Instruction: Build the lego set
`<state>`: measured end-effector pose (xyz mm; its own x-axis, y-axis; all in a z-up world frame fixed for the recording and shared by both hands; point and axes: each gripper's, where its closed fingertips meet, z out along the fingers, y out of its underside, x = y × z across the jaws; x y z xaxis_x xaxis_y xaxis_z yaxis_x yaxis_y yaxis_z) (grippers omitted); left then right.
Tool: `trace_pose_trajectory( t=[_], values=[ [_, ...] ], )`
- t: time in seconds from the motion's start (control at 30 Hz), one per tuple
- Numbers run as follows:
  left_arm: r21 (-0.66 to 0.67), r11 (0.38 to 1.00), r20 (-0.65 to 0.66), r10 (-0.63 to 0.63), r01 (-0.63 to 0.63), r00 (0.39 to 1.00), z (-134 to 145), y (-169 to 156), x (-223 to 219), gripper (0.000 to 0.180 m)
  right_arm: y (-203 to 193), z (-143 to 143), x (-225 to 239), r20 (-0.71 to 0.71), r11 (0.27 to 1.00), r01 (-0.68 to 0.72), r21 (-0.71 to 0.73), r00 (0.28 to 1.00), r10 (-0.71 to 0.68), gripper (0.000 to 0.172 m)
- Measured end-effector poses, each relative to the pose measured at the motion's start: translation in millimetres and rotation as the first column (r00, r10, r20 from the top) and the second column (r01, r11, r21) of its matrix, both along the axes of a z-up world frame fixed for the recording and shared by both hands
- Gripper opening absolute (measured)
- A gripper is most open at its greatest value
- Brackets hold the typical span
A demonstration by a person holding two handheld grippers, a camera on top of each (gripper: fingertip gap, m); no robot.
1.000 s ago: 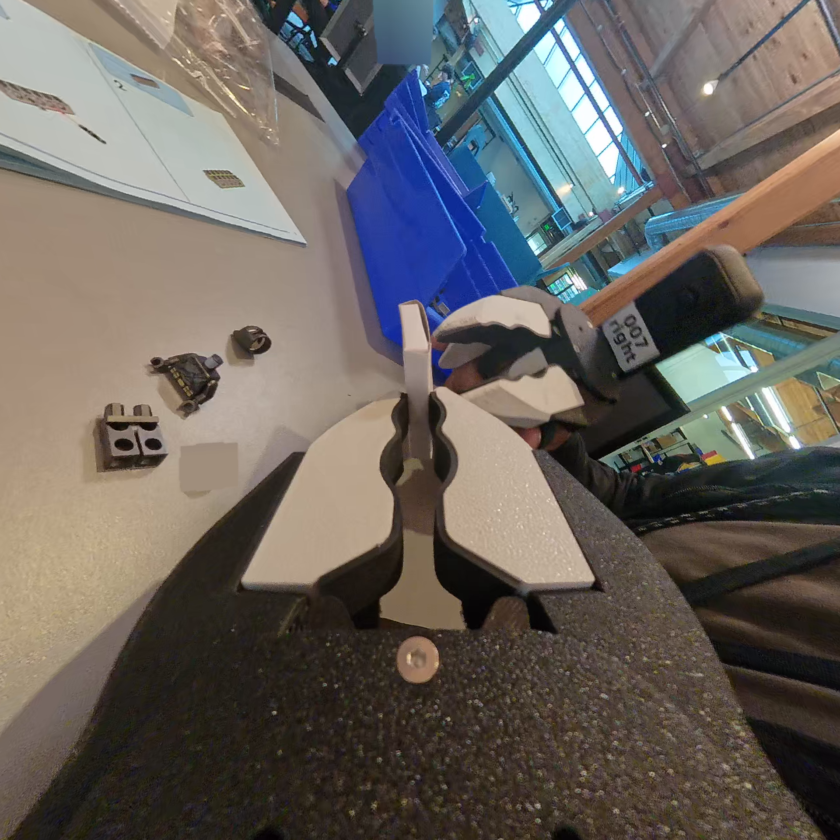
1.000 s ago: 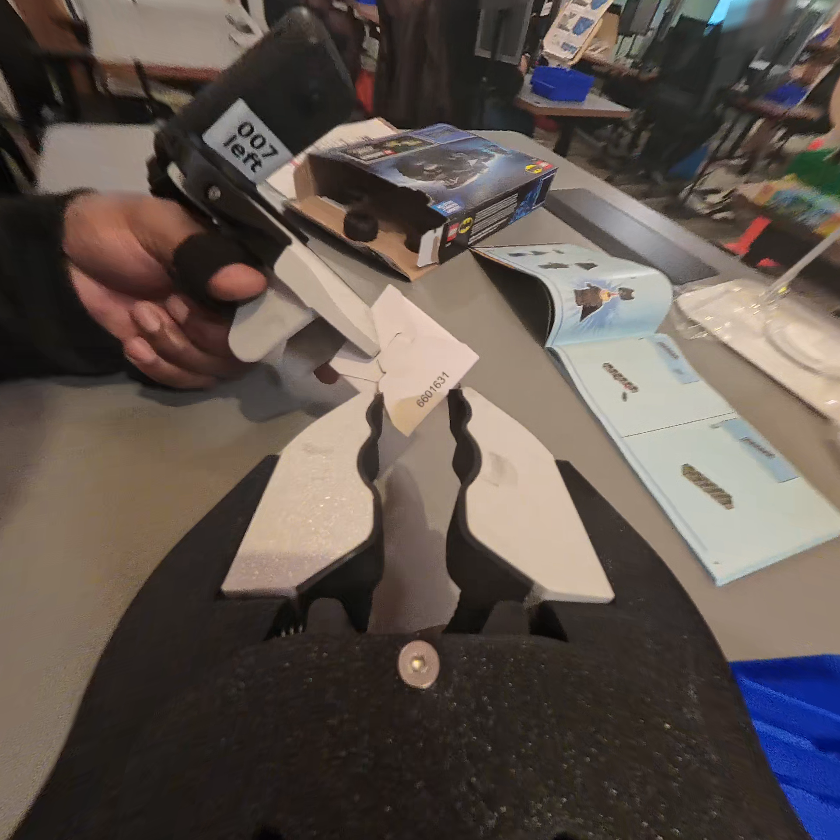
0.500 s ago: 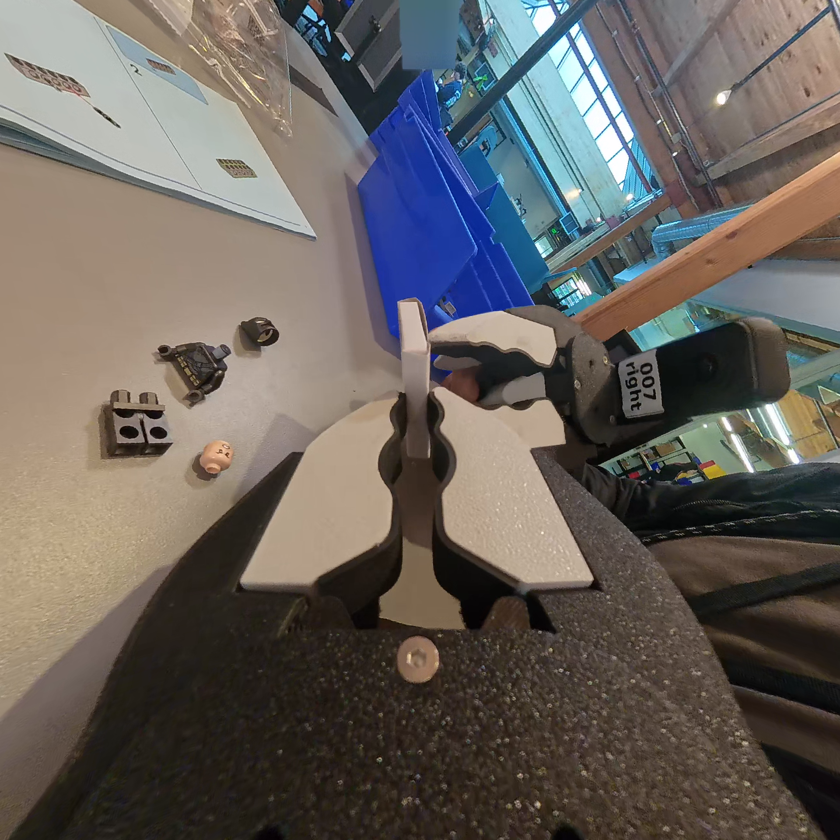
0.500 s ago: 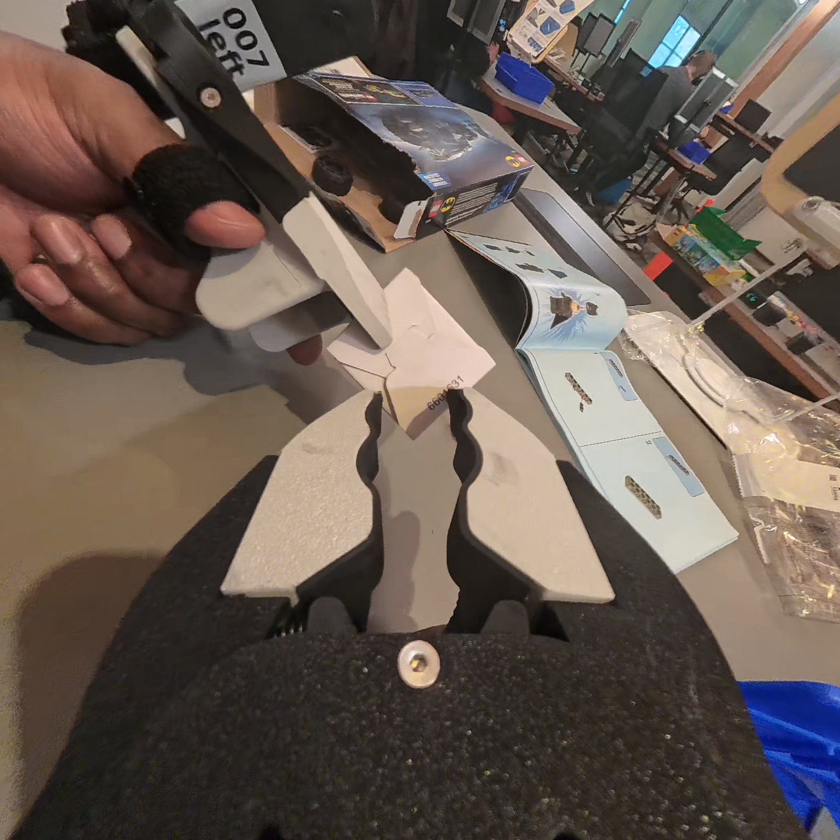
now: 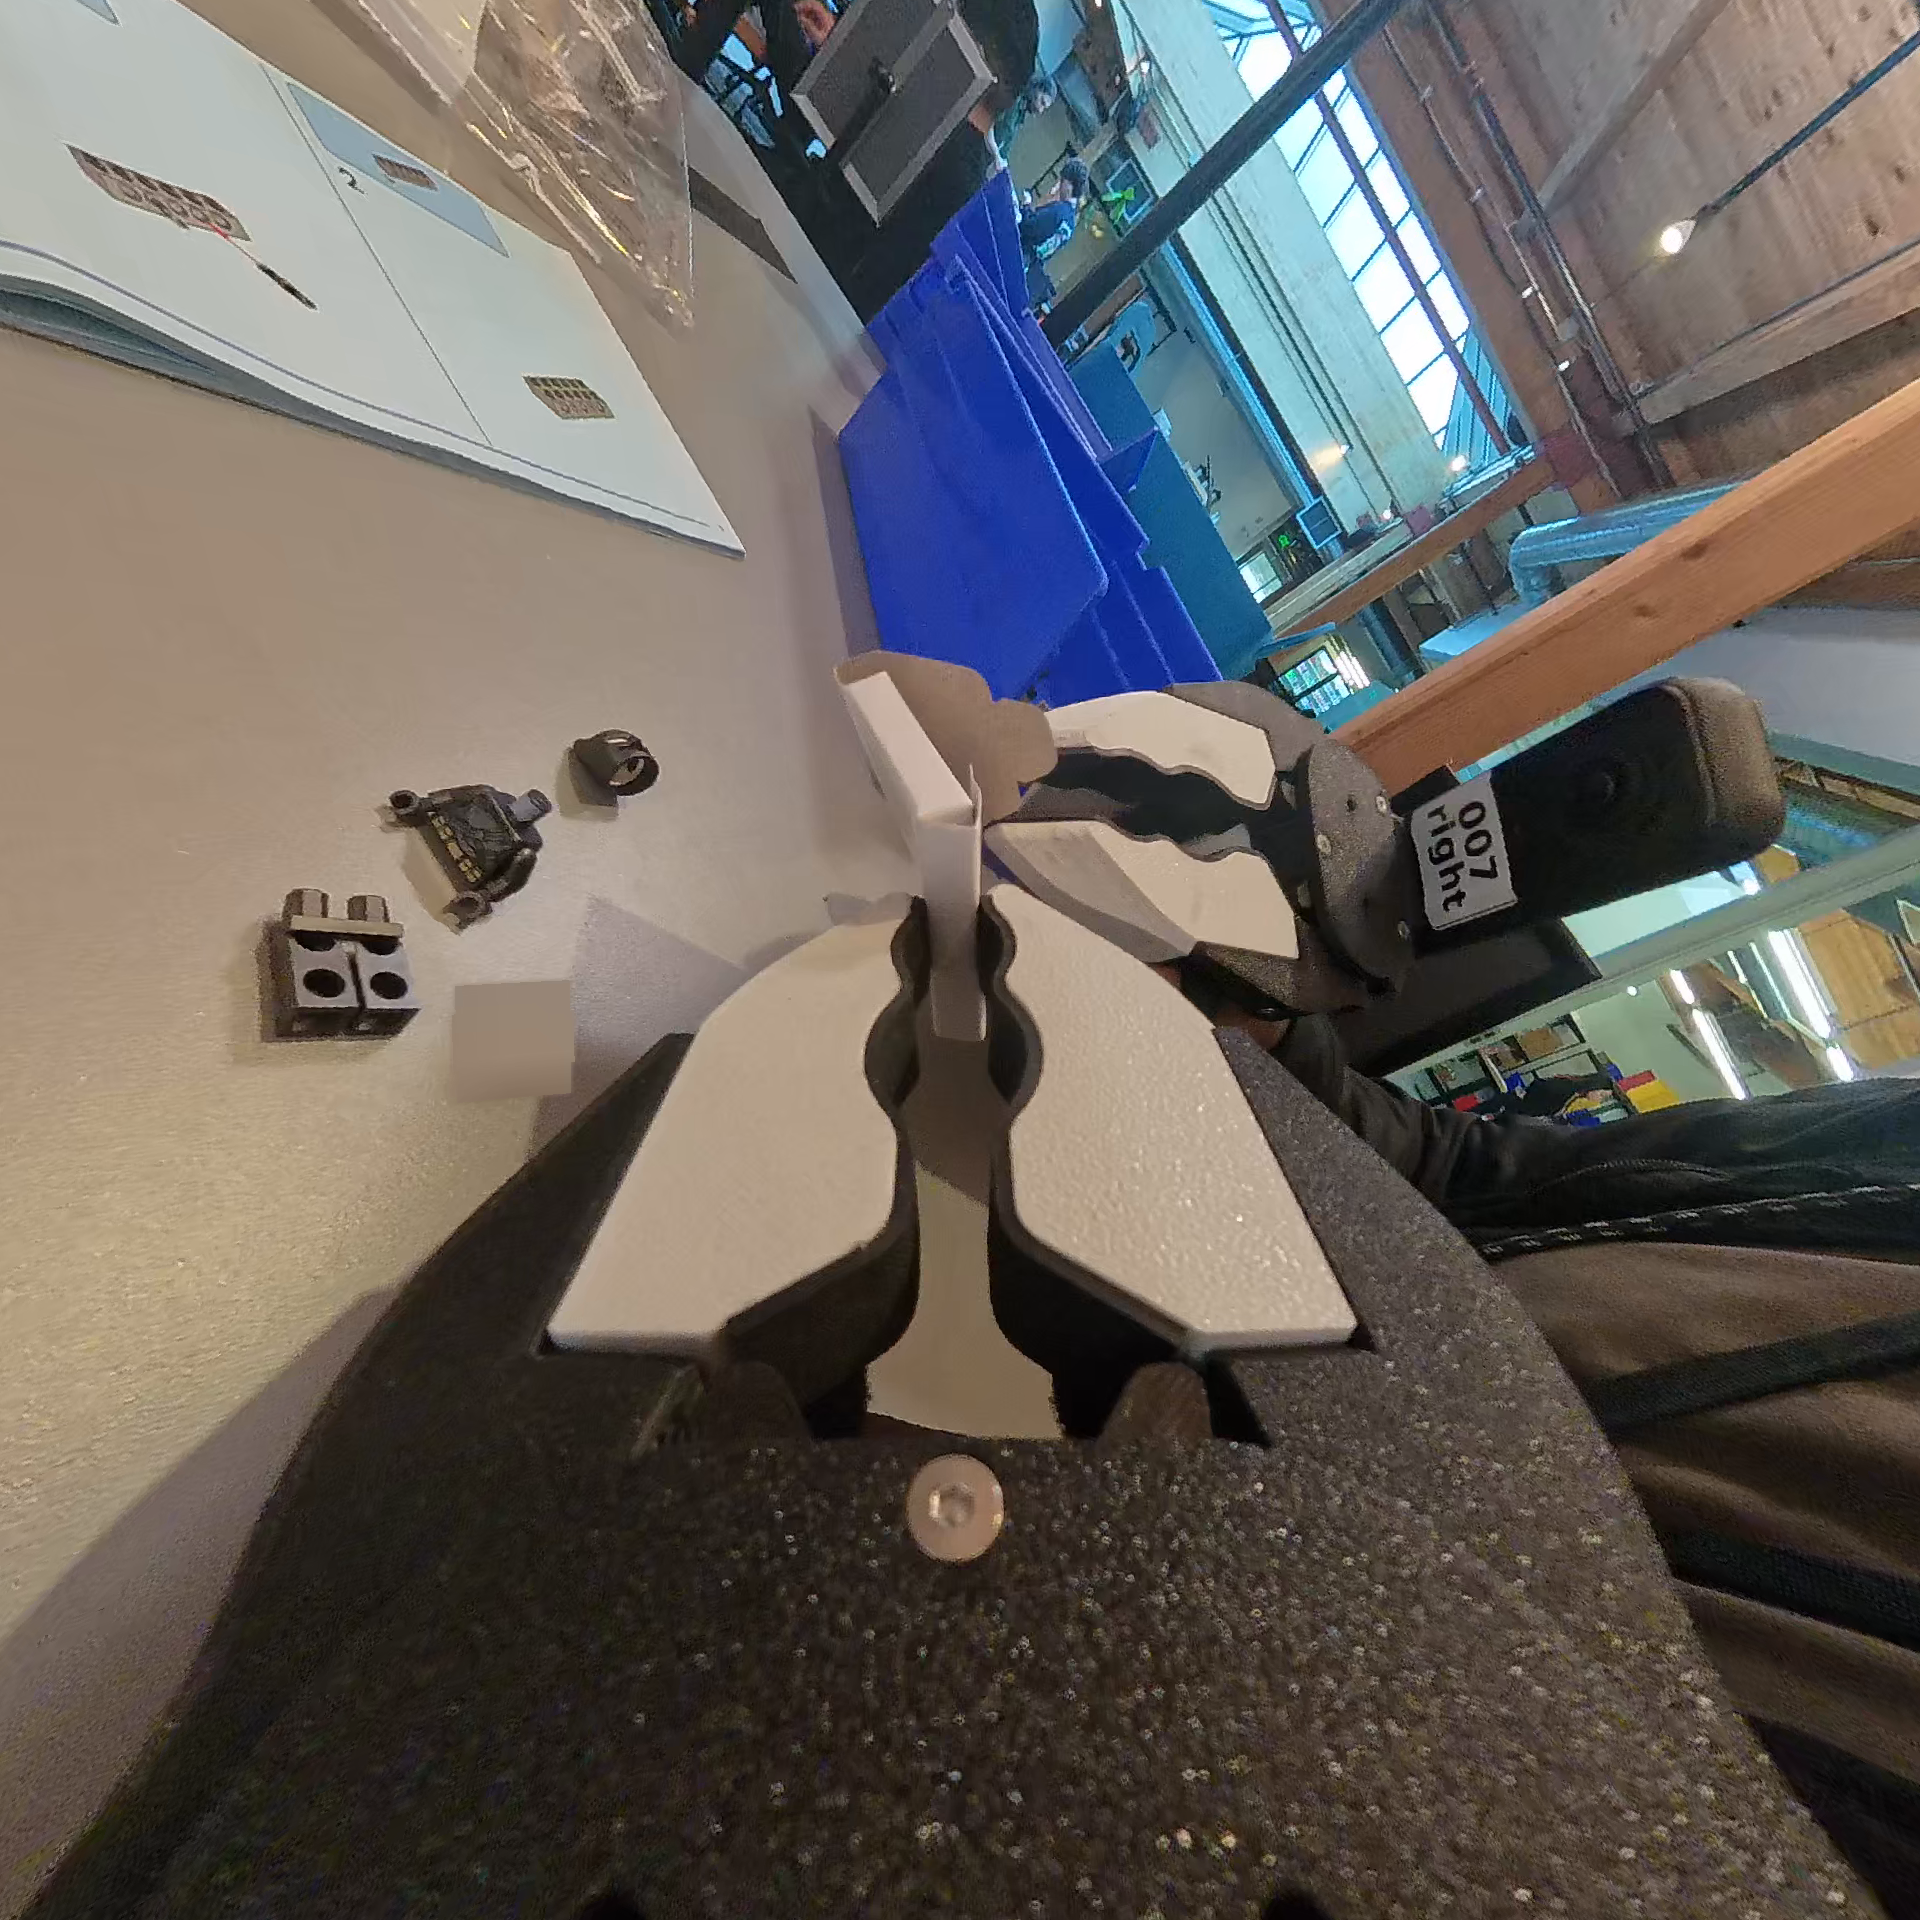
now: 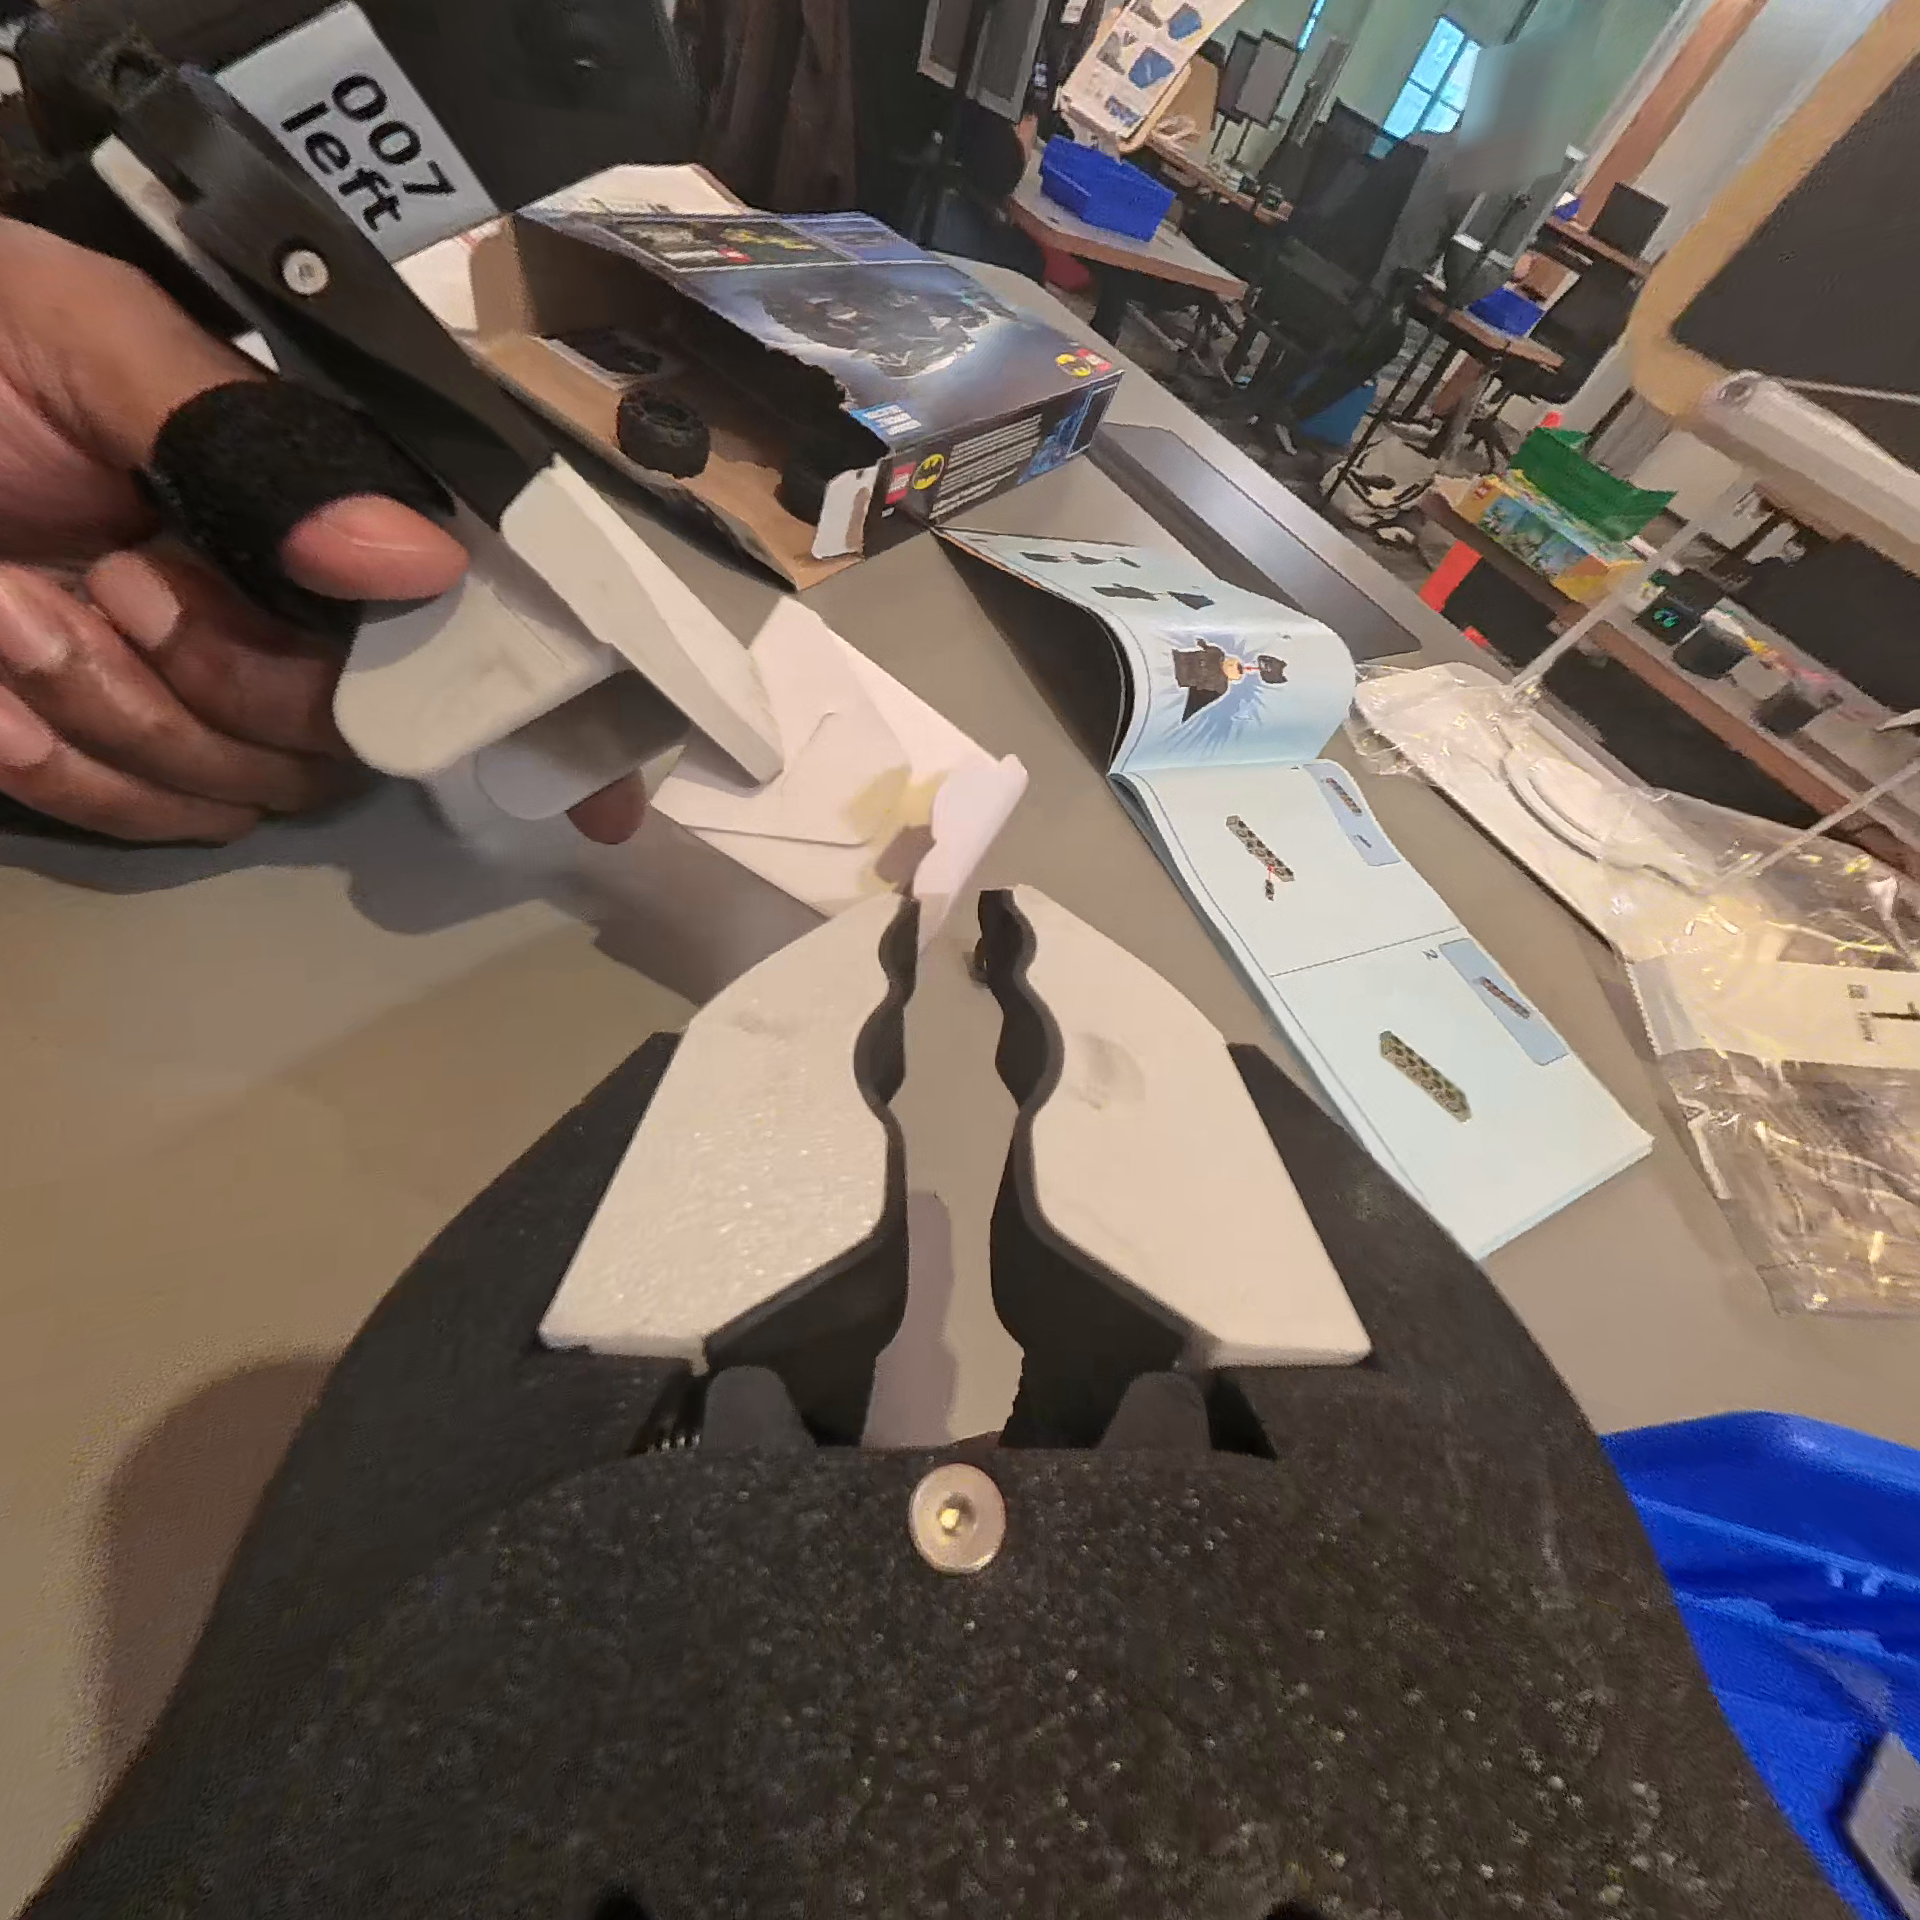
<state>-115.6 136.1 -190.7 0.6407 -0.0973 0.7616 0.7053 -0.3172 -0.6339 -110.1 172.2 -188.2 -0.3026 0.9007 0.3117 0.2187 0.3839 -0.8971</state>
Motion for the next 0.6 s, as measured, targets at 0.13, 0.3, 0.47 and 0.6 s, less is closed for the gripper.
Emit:
trace_pose_trajectory(
  t=[0.13,0.3,0.47,0.6],
  values=[
    [0.014,1.0,0.009,0.015,-0.015,1.0,2,-1,-3,0.008,6,1,0,0.013,0.997,0.014,-0.079,1.0,-0.013,0.015],
    [0.036,0.999,0.016,0.026,-0.026,1.0,5,-2,-5,0.008,3,5,1,0.024,0.984,-0.014,-0.176,1.0,0.019,0.019],
    [0.035,0.999,0.005,0.042,-0.042,0.999,5,-2,-6,0.008,-8,8,3,0.014,0.981,-0.056,-0.186,0.998,0.059,0.023],
    [0.026,0.999,-0.018,0.045,-0.045,0.999,3,-1,-5,0.008,-12,2,-1,0.02,0.994,-0.03,-0.11,0.999,0.032,0.037]
  ],
)
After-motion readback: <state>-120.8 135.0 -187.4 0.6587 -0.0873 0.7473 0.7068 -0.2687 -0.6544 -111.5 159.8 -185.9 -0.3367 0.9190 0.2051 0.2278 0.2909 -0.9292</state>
